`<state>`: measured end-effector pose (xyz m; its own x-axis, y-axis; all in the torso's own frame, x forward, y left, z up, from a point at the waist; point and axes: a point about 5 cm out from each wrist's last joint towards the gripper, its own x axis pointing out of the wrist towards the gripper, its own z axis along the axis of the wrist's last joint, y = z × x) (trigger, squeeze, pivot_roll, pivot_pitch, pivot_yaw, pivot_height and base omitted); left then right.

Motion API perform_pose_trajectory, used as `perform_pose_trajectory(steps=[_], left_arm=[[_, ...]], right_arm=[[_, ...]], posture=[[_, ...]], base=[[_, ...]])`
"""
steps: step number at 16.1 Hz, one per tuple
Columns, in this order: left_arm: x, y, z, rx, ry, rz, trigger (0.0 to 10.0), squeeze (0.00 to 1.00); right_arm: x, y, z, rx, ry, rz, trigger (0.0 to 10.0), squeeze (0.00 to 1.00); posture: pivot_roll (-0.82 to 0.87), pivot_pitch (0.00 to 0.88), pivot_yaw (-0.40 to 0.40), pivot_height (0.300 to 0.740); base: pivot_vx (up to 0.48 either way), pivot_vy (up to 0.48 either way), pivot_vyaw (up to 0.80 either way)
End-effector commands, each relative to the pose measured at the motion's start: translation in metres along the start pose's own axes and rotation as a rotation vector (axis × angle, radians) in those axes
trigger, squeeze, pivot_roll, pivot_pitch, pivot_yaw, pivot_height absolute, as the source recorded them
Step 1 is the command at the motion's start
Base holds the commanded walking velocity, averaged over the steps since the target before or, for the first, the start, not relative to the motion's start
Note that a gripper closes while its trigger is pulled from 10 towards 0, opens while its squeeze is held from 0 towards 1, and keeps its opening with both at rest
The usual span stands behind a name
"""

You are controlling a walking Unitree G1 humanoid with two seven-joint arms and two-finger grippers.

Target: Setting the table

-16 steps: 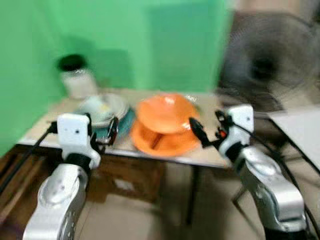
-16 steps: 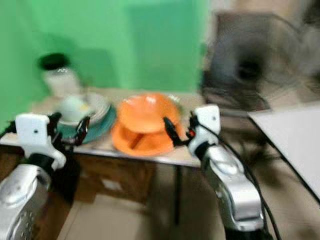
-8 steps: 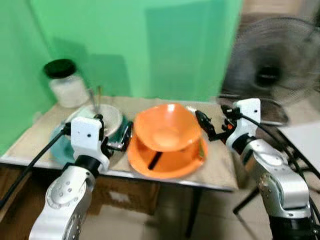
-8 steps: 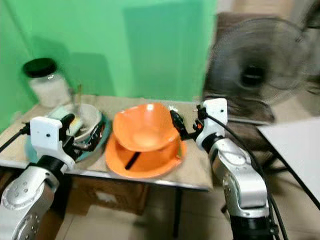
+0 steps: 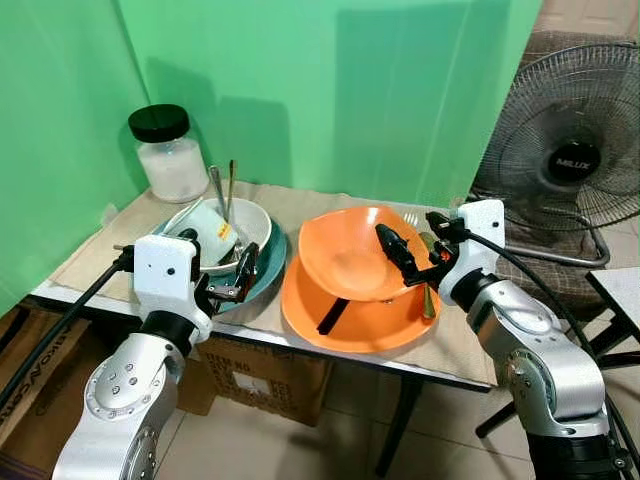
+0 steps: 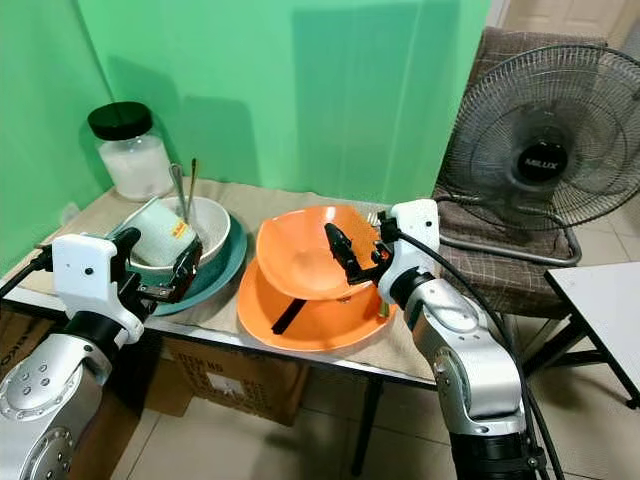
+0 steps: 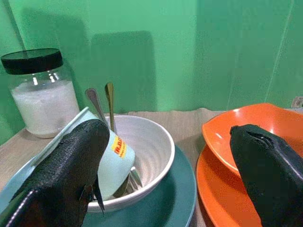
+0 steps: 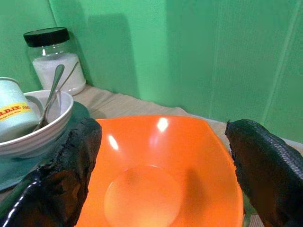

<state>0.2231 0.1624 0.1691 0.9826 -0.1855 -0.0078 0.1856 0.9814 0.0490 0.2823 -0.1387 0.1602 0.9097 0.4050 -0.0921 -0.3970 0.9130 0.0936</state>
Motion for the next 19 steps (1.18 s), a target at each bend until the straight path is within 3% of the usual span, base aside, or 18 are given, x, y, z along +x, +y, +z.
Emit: perform_pose_trajectory(steps=[1, 4, 5, 6, 7, 8, 10, 13, 15, 16, 19], left_arm=[[0.000, 0.000, 0.001, 0.006, -0.006, -0.005, 10.0, 0.94], [0.000, 0.000, 0.001, 0.006, -0.006, -0.005, 10.0, 0.94], [0.000, -0.001, -0.001, 0.009, 0.003, -0.024, 10.0, 0.86], [0.016, -0.004, -0.002, 0.114, 0.059, -0.293, 10.0, 0.00], [0.022, -0.002, -0.003, 0.139, 0.086, -0.329, 10.0, 0.00], [0.027, 0.003, -0.004, 0.155, 0.094, -0.253, 10.0, 0.00], [0.024, 0.006, -0.004, 0.114, 0.062, -0.136, 10.0, 0.00], [0.019, -0.001, -0.002, 0.069, 0.035, -0.190, 10.0, 0.00], [0.019, -0.009, -0.003, 0.099, 0.039, -0.294, 10.0, 0.00], [0.017, -0.012, -0.003, 0.117, 0.040, -0.356, 10.0, 0.00], [0.012, -0.016, -0.004, 0.139, 0.045, -0.488, 10.0, 0.00]], right_arm=[[0.000, -0.002, 0.004, -0.002, -0.016, -0.003, 10.0, 0.00], [0.000, -0.002, 0.004, -0.002, -0.016, -0.003, 10.0, 0.00], [0.003, -0.004, 0.005, -0.003, -0.014, 0.002, 10.0, 0.00], [0.020, -0.043, 0.022, -0.025, 0.093, -0.018, 10.0, 0.00], [0.021, -0.053, 0.029, -0.026, 0.105, -0.028, 10.0, 0.00], [0.013, -0.046, 0.030, -0.011, 0.041, -0.017, 10.0, 0.00], [-0.008, -0.033, 0.015, -0.032, -0.013, -0.055, 10.0, 0.00], [-0.022, -0.034, 0.004, 0.008, 0.034, -0.056, 10.0, 0.00], [-0.026, -0.040, 0.002, 0.045, 0.074, -0.054, 10.0, 0.00], [-0.026, -0.043, 0.003, 0.070, 0.080, -0.060, 10.0, 1.00], [-0.024, -0.048, 0.000, 0.125, 0.192, -0.035, 10.0, 1.00]], posture=[[-0.03, 0.000, 0.036, 0.740], [-0.03, 0.000, 0.036, 0.740], [-0.03, 0.000, 0.036, 0.740], [-0.10, 0.000, 0.019, 0.740], [-0.10, 0.000, 0.019, 0.740], [-0.10, 0.000, 0.024, 0.740], [-0.11, 0.000, 0.043, 0.740], [-0.12, 0.000, 0.057, 0.740], [-0.12, 0.000, 0.058, 0.740], [-0.12, 0.000, 0.061, 0.740], [-0.14, 0.000, 0.064, 0.740]], base=[[0.000, 0.000, 0.00], [0.000, 0.000, 0.00], [0.000, 0.000, 0.00], [0.000, 0.000, 0.00], [0.000, 0.000, 0.00], [0.000, 0.000, 0.00], [0.000, 0.000, 0.00], [0.000, 0.000, 0.00], [0.000, 0.000, 0.00], [0.000, 0.000, 0.00], [0.000, 0.000, 0.00]])
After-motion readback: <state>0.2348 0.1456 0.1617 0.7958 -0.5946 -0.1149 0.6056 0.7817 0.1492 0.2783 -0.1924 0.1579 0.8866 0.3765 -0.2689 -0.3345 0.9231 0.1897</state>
